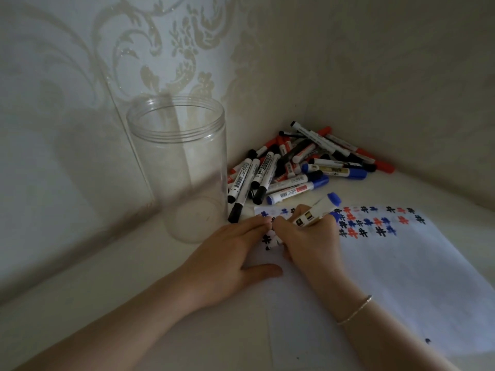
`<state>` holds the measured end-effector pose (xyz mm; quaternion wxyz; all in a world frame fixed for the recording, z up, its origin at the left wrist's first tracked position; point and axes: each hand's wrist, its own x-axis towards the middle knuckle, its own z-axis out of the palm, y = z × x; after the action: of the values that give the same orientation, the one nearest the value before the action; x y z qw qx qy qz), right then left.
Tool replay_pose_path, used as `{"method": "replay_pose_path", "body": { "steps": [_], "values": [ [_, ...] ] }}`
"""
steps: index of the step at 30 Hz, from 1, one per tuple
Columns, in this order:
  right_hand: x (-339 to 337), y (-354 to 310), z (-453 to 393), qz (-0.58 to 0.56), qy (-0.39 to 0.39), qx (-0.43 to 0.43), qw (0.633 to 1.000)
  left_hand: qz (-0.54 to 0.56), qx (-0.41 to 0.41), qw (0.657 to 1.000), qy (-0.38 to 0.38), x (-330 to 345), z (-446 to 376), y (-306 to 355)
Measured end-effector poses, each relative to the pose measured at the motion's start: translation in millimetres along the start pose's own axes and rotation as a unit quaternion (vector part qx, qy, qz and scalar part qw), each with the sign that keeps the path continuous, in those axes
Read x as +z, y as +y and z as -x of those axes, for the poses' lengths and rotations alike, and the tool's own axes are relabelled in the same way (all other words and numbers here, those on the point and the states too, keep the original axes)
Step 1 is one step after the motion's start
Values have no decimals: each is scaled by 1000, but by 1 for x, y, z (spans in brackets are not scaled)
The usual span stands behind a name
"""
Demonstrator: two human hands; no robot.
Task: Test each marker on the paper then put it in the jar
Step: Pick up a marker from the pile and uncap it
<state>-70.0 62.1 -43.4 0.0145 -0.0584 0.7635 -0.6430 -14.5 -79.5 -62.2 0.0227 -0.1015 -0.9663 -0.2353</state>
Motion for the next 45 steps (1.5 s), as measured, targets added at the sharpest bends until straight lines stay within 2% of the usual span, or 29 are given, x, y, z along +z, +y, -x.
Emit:
{"method": "replay_pose_path", "body": {
  "steps": [5,11,17,35,37,41,45],
  "values": [
    [1,3,-1,25,15,-19,999,-6,2,1000,-3,0,-1,-1],
    [-1,4,1,11,-16,-3,1000,6,2,1000,-2,1,-1,-2],
    [-2,3,-3,14,8,-2,1000,-1,-20,1000,-13,-2,-1,1],
    [-1,4,-3,31,2,1,1000,-5,-21,1000,-14,0,-2,-1],
    [-5,2,-3,-15,7,11,1000,-13,-22,1000,-16,-1,-1,-1],
    [-35,-7,-21,-231,13,76,970,-15,-20,999,-25,-3,-2,1],
    [-76,-5,-42,-303,-40,81,949,-11,-29,999,-32,-4,-1,4]
  ]
}}
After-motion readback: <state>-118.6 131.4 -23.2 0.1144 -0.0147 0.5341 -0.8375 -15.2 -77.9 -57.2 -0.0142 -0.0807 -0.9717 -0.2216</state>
